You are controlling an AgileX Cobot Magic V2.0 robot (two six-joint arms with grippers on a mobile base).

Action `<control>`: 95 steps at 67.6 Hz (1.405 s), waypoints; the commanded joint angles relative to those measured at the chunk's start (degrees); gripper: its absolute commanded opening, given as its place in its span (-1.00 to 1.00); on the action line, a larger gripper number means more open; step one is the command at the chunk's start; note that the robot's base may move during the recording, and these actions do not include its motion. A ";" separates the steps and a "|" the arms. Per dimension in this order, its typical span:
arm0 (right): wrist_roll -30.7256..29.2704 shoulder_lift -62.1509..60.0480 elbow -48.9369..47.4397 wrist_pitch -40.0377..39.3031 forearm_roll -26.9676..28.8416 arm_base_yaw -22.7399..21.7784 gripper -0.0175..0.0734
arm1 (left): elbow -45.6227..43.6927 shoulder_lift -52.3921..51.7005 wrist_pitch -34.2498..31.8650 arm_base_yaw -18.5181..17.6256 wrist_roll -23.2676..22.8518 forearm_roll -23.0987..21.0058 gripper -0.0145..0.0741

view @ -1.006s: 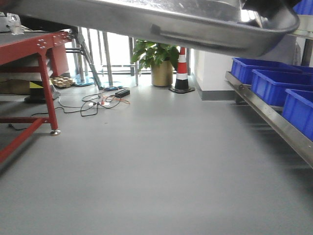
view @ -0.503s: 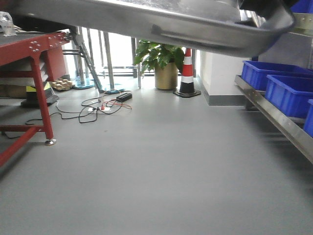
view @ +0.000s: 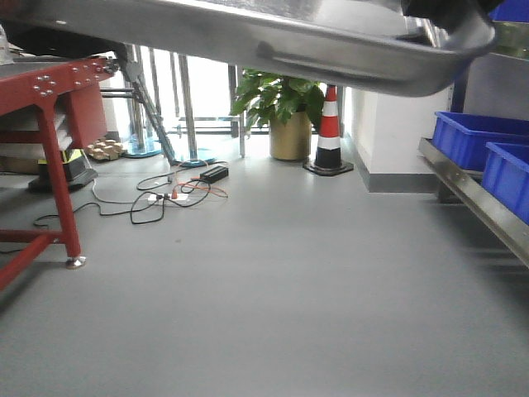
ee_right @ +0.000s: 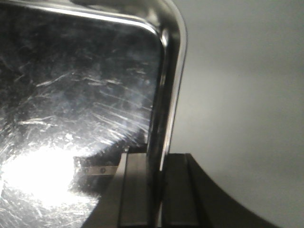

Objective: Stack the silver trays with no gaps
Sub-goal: 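Carry the tray in both grippers while driving across the room, then keep carrying the tray while driving toward the other shelf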

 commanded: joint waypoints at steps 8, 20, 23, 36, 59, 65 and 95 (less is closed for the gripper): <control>-0.98 -0.27 -0.71 -8.75 -0.40 0.59 -0.65 | -0.29 0.26 -5.43 -0.58 -0.61 1.29 -0.71; -0.98 -0.27 -0.71 -8.86 -0.40 0.59 -0.65 | -0.29 0.26 -5.43 -0.58 -0.61 1.29 -0.71; -0.98 -0.27 -0.71 -8.86 -0.40 0.59 -0.65 | -0.29 0.26 -5.43 -0.58 -0.61 1.29 -0.71; -0.98 -0.27 -0.71 -8.86 -0.40 0.59 -0.65 | -0.29 0.26 -5.43 -0.58 -0.61 1.29 -0.71; -0.98 -0.27 -0.71 -9.65 -0.40 0.59 -0.65 | -0.29 0.26 -5.56 -0.58 -0.61 1.29 -0.71; -0.98 -0.27 -0.71 -10.36 -0.40 0.59 -0.65 | -0.29 0.26 -5.56 -0.58 -0.61 1.29 -0.71; -0.98 -0.27 -0.71 -14.07 -0.40 0.59 -0.65 | -0.29 0.26 -5.55 -0.58 -0.61 1.89 -0.71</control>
